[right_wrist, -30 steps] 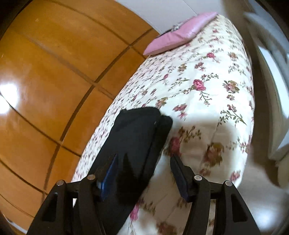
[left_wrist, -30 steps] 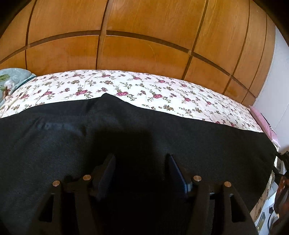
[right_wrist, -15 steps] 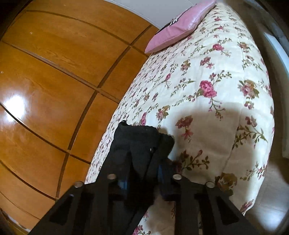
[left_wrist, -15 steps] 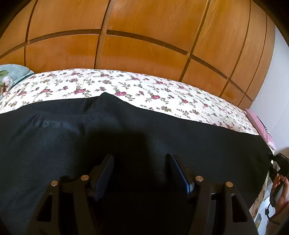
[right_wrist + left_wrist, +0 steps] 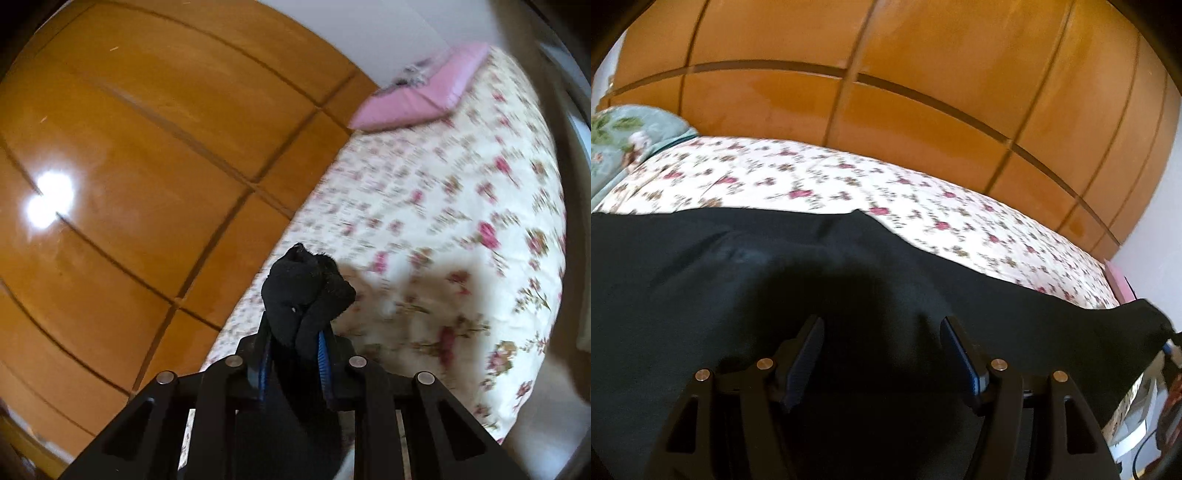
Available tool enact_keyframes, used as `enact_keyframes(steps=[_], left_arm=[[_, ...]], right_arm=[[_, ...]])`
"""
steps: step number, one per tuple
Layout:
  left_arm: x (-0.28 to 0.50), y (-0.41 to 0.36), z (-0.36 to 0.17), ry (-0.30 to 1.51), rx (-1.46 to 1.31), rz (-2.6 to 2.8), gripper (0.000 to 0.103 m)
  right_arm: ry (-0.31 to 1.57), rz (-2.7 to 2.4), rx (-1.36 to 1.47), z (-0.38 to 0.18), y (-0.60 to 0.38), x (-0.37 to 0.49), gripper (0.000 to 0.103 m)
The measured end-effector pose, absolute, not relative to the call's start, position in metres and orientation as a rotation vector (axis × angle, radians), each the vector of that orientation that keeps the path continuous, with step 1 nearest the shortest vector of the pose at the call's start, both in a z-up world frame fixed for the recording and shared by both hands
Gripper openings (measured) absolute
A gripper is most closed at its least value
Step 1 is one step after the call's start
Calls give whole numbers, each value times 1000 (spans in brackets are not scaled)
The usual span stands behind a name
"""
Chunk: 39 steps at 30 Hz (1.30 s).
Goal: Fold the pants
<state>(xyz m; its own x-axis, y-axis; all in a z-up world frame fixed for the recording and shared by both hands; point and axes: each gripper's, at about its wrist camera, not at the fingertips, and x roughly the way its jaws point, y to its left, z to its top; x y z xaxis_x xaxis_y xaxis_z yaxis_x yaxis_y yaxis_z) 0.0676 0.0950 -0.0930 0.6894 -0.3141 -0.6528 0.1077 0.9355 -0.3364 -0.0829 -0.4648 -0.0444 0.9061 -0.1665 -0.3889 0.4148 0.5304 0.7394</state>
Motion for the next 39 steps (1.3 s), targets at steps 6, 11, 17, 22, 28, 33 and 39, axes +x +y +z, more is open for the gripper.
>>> enact_keyframes(steps=[6,11,17,22,28,33,39], left_arm=[[57,115,-97,762,-360,-236,66],[50,123,-96,762,-425,-252,66],[40,137,-93,769,-537,-270,66],[30,146,-91,768,-583,-283,66],[19,158,-91,756,-636,-295,66],[11,165,-91,748,-672,-300,66],[8,161,-91,754,-670,-321,66]], right_arm=[[267,-266,823,0,-415,-70,22],[263,-120,705,32,-358,-56,22],[298,66,593,48,-286,-36,22],[361,191,520,43,-232,-19,22],[488,321,457,9,-177,7,22],[606,394,382,-32,-139,26,25],[770,436,331,-89,-112,46,29]])
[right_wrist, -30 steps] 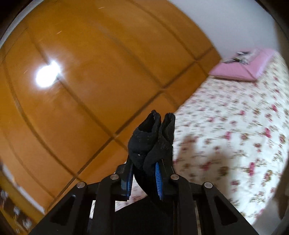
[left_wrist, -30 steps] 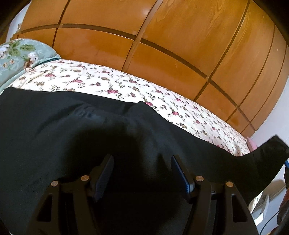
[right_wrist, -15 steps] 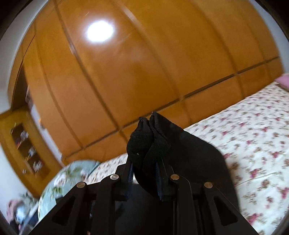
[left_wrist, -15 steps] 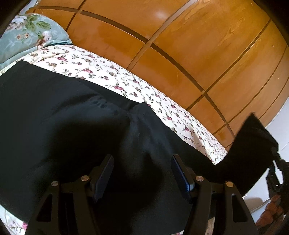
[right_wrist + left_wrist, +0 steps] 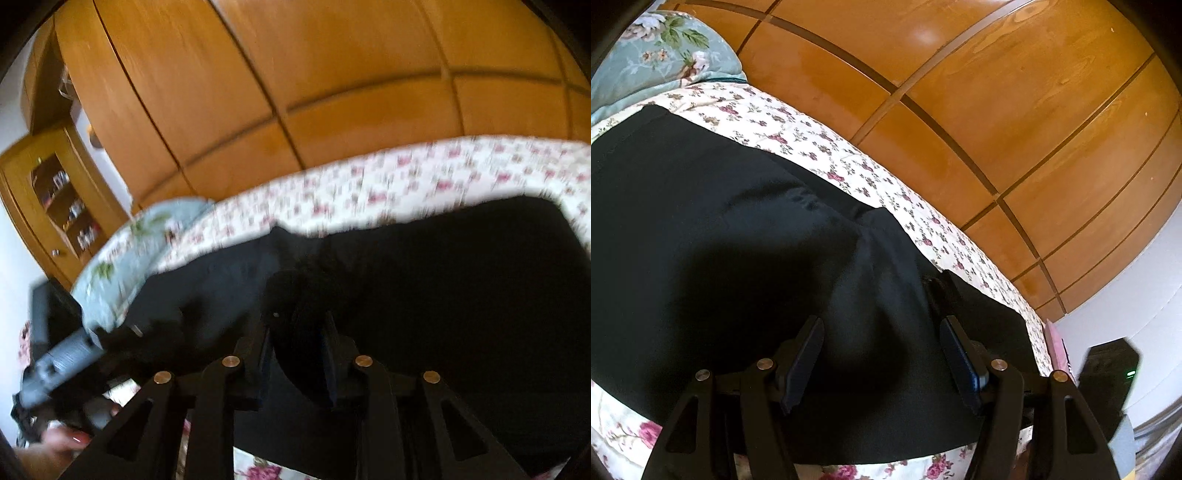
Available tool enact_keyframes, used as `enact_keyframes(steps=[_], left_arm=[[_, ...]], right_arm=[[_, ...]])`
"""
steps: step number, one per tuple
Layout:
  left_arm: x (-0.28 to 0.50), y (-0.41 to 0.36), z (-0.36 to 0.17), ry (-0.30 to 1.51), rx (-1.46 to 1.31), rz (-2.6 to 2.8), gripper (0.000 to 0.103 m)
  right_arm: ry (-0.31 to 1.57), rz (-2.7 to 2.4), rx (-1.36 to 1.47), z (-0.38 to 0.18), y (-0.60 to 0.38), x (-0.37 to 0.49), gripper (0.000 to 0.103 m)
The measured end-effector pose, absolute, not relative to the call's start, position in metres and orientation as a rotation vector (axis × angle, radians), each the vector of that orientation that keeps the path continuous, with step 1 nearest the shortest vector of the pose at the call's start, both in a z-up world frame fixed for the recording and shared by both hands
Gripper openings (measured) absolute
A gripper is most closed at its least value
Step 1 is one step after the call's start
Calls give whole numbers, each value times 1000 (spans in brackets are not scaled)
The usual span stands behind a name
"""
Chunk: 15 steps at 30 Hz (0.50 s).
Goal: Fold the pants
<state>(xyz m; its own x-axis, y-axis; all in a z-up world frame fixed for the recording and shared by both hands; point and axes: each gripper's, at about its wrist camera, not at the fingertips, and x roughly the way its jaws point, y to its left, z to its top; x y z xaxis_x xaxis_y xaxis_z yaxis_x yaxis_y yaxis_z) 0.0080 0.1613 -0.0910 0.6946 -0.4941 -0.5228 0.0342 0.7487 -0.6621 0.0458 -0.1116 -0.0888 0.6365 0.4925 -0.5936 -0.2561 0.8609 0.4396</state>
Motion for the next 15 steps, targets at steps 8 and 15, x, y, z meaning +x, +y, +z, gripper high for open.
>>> enact_keyframes(steps=[8,15], left_arm=[[29,137,-87,809,-733,-455,72],[69,96,-91,914,-720,-517,75]], right_arm=[[739,555,395,-78,-140,20,56],[550,158,446,-59,-241,-46,61]])
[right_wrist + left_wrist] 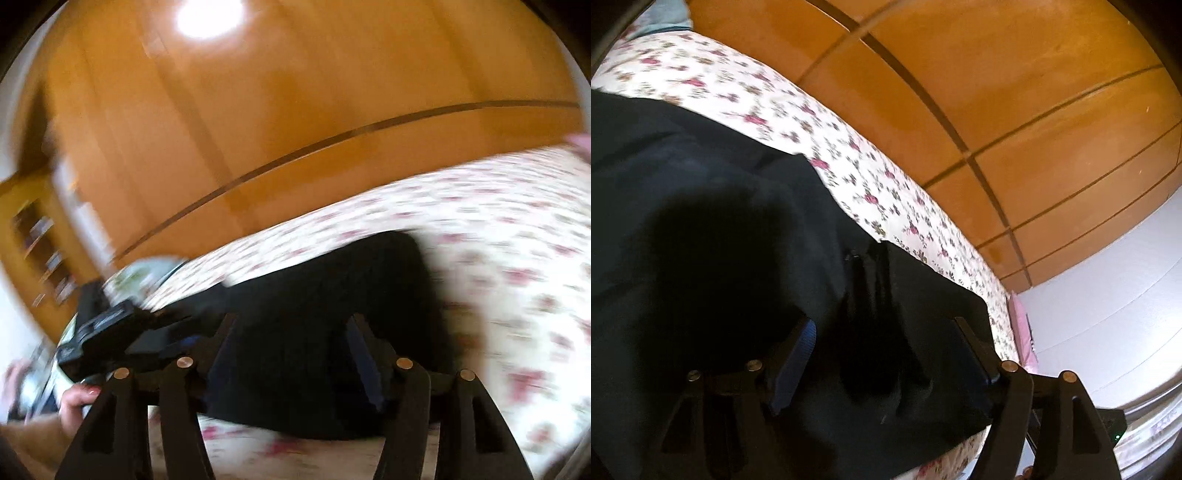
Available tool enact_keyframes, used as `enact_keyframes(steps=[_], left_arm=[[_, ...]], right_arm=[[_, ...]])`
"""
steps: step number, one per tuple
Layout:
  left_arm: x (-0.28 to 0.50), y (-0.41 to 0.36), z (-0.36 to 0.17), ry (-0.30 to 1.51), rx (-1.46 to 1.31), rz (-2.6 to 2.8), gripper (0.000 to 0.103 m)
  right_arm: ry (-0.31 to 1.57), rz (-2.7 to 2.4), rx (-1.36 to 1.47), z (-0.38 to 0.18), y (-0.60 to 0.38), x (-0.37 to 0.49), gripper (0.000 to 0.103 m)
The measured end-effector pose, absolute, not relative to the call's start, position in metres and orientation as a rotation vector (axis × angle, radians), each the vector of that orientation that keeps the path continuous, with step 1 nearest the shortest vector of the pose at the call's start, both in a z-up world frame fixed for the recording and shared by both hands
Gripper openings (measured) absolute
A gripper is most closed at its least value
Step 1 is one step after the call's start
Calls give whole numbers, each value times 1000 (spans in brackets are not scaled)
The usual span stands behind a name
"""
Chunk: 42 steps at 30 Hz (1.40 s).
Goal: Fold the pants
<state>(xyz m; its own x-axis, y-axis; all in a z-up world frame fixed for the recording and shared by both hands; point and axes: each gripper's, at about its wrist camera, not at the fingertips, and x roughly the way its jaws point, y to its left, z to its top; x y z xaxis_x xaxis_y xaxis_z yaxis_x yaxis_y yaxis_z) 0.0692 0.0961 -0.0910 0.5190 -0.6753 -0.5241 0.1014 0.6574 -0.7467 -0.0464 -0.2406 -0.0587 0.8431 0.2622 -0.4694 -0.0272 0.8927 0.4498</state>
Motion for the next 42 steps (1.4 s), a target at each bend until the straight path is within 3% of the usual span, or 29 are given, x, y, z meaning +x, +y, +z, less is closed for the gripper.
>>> enact_keyframes(steps=[3,4,5,7,15,20,24,33,36,38,42], left_arm=[[82,76,-96,961,-663,-507,72],[85,66,-97,973,-616,-504,64],[85,60,-97,973,-576,-504,45],[84,49,-97,985,-487,-512,22],[43,66,-71,801,-417,-532,19],[46,62,-95,885,-335,-475,21],[48,67,-101,835,-328,-518,25],[26,74,-92,797,-361,-482,33],[27,72,-92,798,-329,-473,34],[33,73,-94,814,-338,-473,40],[40,74,-96,834,-351,-474,42]], right_arm=[[585,17,584,-74,-287,-53,61],[599,-14,630,-80,-298,-53,60],[604,-31,659,-84,-306,-53,48],[624,-53,683,-91,-313,-43,31],[654,77,476,-68,-285,12,21],[784,51,336,-94,-258,51,12],[753,18,192,-105,-244,49,12],[740,59,396,-80,-262,42,14],[751,58,328,-69,-249,56,14],[828,36,312,-79,-241,76,12],[854,31,373,-96,-246,91,10]])
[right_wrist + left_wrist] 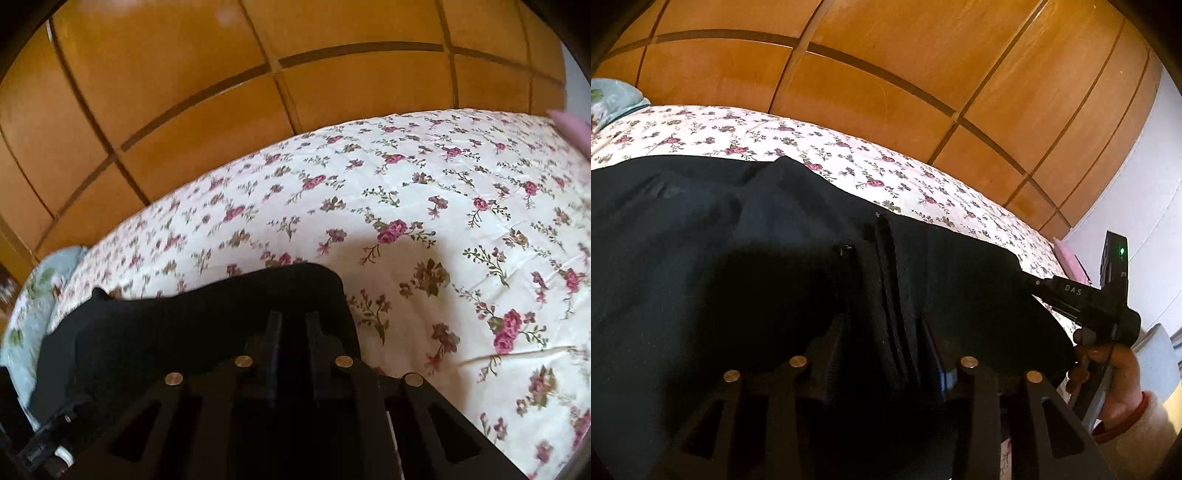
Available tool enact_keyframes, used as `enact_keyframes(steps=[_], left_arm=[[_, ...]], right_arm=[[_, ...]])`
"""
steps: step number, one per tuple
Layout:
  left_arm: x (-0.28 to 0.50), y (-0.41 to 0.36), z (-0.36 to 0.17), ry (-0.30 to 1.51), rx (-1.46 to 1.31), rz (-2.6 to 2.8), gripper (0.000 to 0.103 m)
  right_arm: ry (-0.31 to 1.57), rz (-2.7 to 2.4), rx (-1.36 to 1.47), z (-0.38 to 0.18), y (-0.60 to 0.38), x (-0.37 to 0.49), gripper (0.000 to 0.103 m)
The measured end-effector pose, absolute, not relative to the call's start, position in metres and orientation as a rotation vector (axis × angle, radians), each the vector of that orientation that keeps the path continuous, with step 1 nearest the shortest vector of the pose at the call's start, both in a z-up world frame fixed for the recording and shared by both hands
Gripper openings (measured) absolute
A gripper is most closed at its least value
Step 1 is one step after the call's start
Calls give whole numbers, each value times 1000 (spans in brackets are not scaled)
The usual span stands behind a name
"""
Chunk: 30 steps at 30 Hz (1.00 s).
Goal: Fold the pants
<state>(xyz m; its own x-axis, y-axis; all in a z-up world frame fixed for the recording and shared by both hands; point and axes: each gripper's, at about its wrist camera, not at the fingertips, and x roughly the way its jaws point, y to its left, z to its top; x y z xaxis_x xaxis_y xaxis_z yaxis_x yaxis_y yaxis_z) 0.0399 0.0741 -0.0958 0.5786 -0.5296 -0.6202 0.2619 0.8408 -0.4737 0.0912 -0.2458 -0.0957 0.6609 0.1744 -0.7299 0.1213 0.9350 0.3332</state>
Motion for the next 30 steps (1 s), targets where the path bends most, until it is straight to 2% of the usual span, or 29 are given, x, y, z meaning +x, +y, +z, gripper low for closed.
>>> enact_keyframes(steps=[3,5,9,19,22,25,30], left_arm=[[38,78,-94,839,-387,-468,41],[31,89,-93,830,-432,-458,41],[15,115,-90,792,-504,-433,41],[-28,198,-82,662,-613,-224,41],[-44,224,-83,626,-628,-110,45],[-62,249,-86,585,-676,-2,56],[-87,288,-95,538,-820,119,57]], right_arm=[[826,20,406,-94,-248,82,10],[803,-30,396,-83,-242,67,17],[735,108,360,-68,-199,39,17],[819,498,204,-89,-73,28,19],[787,500,221,-94,-77,24,19],[784,517,293,-98,-87,25,19],[752,503,256,-97,-83,20,19]])
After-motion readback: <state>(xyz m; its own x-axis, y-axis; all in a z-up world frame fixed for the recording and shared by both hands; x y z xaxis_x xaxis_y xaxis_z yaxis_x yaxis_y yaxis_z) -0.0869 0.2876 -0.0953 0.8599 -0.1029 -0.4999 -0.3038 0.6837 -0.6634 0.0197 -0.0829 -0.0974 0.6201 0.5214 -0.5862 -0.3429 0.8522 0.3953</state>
